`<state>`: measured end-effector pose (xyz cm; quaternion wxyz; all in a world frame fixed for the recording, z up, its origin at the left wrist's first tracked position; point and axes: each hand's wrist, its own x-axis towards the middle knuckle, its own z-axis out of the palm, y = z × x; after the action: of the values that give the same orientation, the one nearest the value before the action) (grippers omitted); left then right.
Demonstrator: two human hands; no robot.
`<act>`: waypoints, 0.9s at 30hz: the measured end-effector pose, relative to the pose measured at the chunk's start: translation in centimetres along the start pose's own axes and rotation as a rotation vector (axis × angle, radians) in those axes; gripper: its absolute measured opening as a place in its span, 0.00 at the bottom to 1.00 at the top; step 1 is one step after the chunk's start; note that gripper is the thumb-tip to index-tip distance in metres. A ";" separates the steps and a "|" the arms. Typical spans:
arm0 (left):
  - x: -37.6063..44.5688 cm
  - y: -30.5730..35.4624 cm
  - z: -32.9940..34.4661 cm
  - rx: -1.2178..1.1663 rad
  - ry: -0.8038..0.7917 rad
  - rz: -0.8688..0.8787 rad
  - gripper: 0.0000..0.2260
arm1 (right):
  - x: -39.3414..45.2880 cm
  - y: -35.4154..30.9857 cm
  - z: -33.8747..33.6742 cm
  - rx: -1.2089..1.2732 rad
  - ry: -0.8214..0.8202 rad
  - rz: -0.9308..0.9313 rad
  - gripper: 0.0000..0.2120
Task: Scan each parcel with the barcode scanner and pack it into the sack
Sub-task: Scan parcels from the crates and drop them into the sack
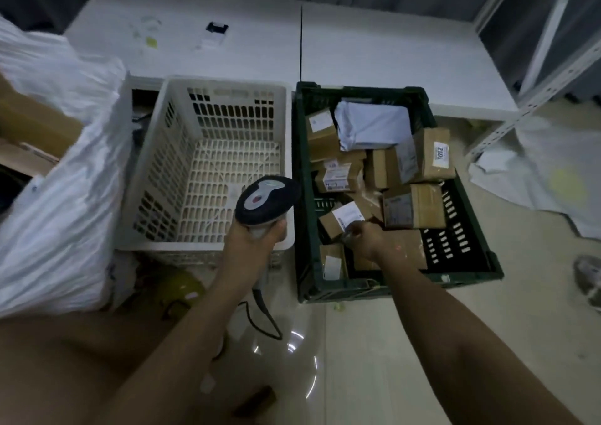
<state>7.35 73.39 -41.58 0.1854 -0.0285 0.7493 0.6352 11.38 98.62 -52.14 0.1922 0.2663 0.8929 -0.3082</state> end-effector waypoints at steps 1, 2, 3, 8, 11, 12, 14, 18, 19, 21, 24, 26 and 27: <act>0.4 -0.4 0.1 -0.012 0.002 -0.017 0.22 | 0.9 -0.2 0.2 -0.053 -0.023 -0.013 0.12; 0.7 -0.7 0.2 -0.024 0.009 -0.035 0.22 | 1.9 -0.4 0.4 -0.119 -0.042 -0.026 0.16; 1.1 -1.0 0.3 -0.034 0.017 -0.050 0.22 | 2.8 -0.7 0.5 -0.197 -0.056 -0.046 0.20; 2.6 -1.9 0.5 -0.093 0.030 -0.108 0.23 | 7.0 -1.0 1.6 -0.525 -0.134 -0.121 0.37; 3.3 -2.2 0.3 -0.120 0.015 -0.116 0.22 | 8.2 -1.6 2.4 -0.715 -0.184 -0.165 0.38; 3.5 -2.2 0.2 -0.120 0.006 -0.120 0.22 | 8.7 -1.8 2.6 -0.748 -0.196 -0.169 0.37; 3.7 -2.2 -0.2 -0.134 0.000 -0.120 0.22 | 9.4 -2.2 3.0 -0.805 -0.161 -0.165 0.35; 3.9 -2.0 -0.6 -0.131 0.025 -0.097 0.23 | 9.7 -3.0 3.3 -0.904 -0.085 -0.132 0.30; 3.9 -1.9 -0.7 -0.126 0.026 -0.094 0.24 | 9.4 -2.9 2.7 -0.863 -0.064 -0.112 0.31; 3.7 -1.7 -0.8 -0.126 0.032 -0.095 0.24 | 8.7 -2.4 1.0 -0.640 0.057 -0.059 0.36; 3.2 -1.0 -0.6 -0.121 0.059 -0.092 0.23 | 6.4 -2.1 -2.5 0.049 0.341 -0.014 0.34; 2.9 -0.4 -0.5 -0.138 0.070 -0.087 0.22 | 3.7 -3.3 -4.4 0.372 0.459 -0.063 0.28; 2.7 -0.1 -0.5 -0.139 0.071 -0.075 0.21 | 2.3 -3.9 -5.4 0.467 0.504 -0.089 0.25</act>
<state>4.76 73.45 -42.49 0.1798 -0.0919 0.7079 0.6768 6.30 100.31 -47.57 -0.1141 0.3316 0.8283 -0.4370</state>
